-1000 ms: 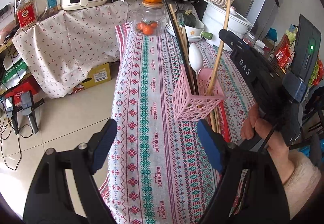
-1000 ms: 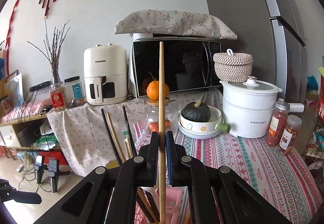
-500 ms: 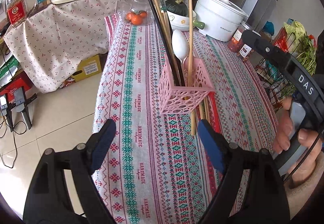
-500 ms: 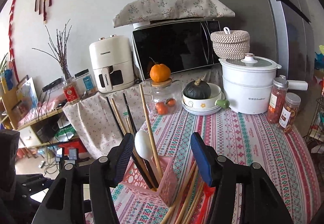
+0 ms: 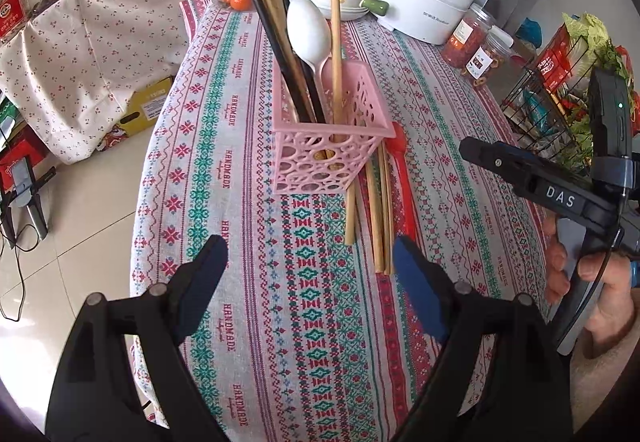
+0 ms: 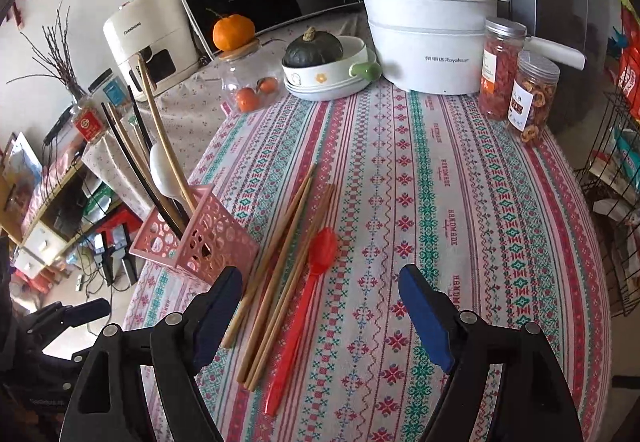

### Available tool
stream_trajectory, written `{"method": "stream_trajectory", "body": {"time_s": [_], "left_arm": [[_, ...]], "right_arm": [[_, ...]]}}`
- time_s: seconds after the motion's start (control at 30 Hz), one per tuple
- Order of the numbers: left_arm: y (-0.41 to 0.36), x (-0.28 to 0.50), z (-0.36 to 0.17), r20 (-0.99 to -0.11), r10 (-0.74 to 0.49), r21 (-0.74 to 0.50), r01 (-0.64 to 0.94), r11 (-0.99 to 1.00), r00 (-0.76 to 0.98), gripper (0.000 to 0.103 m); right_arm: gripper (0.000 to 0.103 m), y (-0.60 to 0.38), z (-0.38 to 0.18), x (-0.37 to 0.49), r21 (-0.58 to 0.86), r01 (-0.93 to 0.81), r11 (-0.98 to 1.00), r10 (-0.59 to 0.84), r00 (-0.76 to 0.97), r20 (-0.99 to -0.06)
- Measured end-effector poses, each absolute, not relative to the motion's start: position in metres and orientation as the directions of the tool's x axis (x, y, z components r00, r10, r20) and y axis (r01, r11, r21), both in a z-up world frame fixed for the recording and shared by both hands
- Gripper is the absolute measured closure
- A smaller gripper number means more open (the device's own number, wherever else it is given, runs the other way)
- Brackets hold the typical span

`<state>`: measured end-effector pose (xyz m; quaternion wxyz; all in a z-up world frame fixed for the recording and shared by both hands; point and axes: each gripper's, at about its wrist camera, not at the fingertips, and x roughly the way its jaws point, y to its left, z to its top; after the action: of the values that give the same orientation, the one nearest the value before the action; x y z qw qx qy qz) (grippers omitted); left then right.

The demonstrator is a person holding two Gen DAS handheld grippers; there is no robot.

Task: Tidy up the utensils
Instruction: 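Grasp the red plastic spoon with the right gripper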

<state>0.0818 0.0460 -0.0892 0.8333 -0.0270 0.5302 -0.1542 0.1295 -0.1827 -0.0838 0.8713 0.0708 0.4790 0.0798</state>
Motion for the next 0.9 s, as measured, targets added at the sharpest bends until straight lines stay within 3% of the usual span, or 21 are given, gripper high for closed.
{"method": "stream_trajectory", "body": {"time_s": [0.17,0.33,0.53,0.9], "left_arm": [[0.038,0.085,-0.097,-0.892,-0.271,-0.198,0.225,0.954,0.363,0.018],[0.037,0.088,-0.1,-0.895,-0.271,-0.202,0.219,0.955,0.355,0.018],[0.036,0.088,-0.1,-0.894,-0.274,-0.204,0.223,0.953,0.355,0.018],[0.027,0.08,-0.092,-0.881,-0.283,-0.187,0.271,0.944,0.379,0.018]], "right_arm": [[0.029,-0.169,-0.107,0.143,0.173,-0.104,0.979,0.202,0.465,-0.862],[0.058,-0.158,-0.122,0.156,0.209,-0.119,0.971,0.239,0.397,-0.886],[0.083,-0.149,-0.14,0.168,0.234,-0.113,0.966,0.259,0.322,-0.911],[0.094,-0.153,-0.154,0.168,0.182,-0.093,0.979,0.201,0.281,-0.938]]}}
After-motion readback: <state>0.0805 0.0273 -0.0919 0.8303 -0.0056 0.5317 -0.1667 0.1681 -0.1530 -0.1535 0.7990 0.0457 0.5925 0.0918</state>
